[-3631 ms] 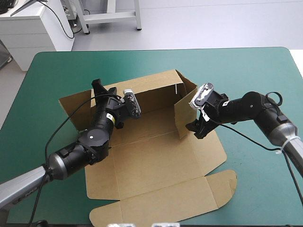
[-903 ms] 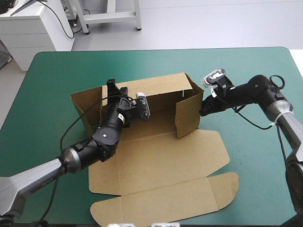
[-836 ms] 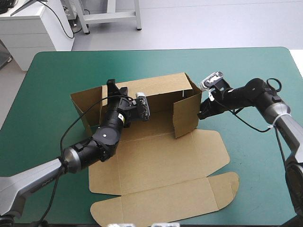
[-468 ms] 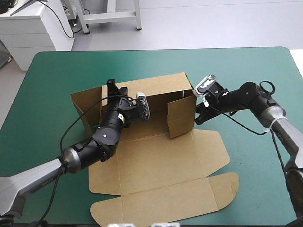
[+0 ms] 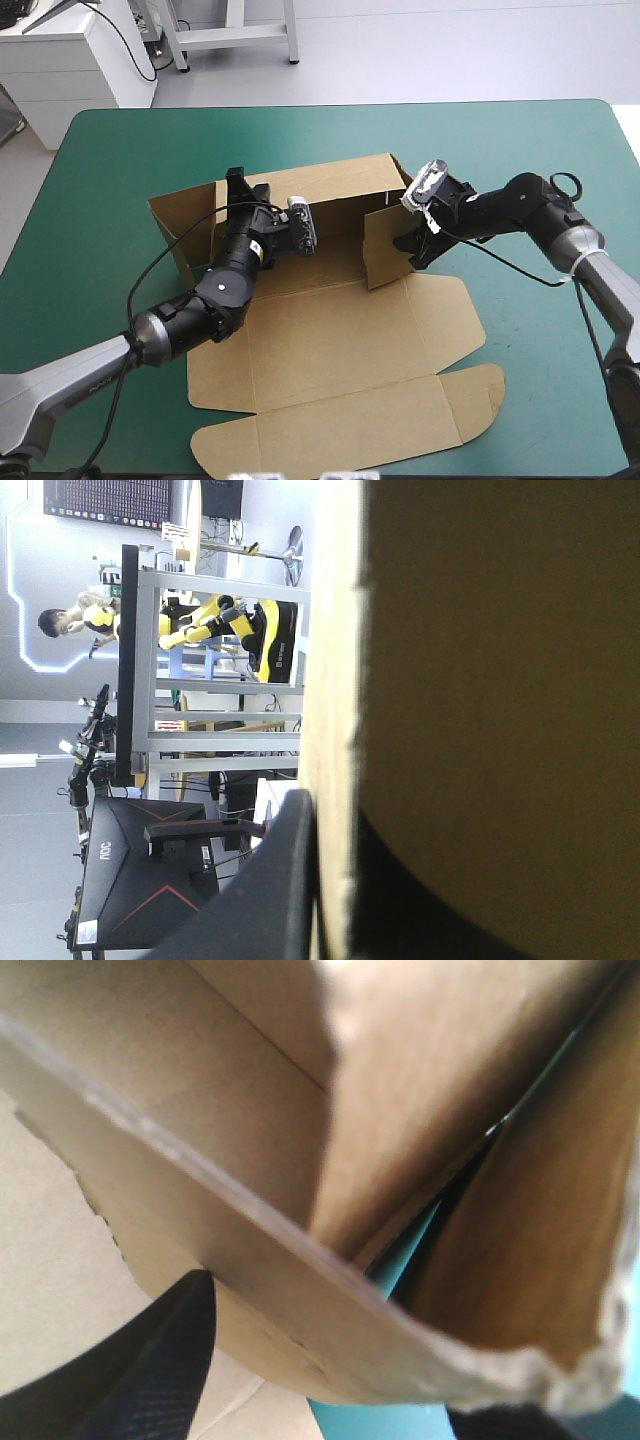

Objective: Fold the box

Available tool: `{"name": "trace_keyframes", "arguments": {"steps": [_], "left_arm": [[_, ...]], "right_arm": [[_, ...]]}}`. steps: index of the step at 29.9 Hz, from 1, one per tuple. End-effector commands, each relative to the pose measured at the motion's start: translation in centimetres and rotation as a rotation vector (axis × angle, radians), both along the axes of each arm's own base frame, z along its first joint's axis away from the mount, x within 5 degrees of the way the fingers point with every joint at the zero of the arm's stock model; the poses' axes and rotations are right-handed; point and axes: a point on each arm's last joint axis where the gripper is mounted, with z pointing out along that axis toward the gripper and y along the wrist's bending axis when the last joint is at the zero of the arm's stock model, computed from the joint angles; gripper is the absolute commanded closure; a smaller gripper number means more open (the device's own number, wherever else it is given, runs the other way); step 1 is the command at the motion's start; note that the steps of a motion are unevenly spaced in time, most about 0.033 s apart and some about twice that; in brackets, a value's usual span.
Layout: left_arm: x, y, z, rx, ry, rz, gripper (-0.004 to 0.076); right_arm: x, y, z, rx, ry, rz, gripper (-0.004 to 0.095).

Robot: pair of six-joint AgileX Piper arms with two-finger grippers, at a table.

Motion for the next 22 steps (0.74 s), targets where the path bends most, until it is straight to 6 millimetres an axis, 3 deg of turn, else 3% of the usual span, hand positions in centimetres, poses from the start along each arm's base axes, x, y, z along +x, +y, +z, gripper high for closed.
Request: {"name": "trace_keyframes", "arguments": {"steps": [1,8,16,18,22], "left_arm": [[-0.2,0.3,1.4,-0.043,-0.033,0.017,0.0731],[-0.2,0.2,1.4,-0.043,-0.032,0.015,0.0731],[-0.3,-0.1,1.3,-0.055,-0.016,-0.018,0.0731],[-0.3,-0.2,1.3,-0.055,-0.015,-0.023,0.0731],[-0.3,-0.2,1.3,-0.056,-0.014,-0.025,0.0731]], "right_arm": [[-0.3,0.8,2.6,0.054,-0.105,-0.002,0.0314],[-0.7,2.9,2.5,-0.002,-0.153,0.029,0.0314],[-0.3,3.0,2.4,-0.074,-0.182,-0.086,0.0338],[-0.3,3.0,2.4,-0.057,-0.174,-0.094,0.0392],[-0.4,3.2,2.4,-0.026,-0.148,-0.098,0.0614]]}}
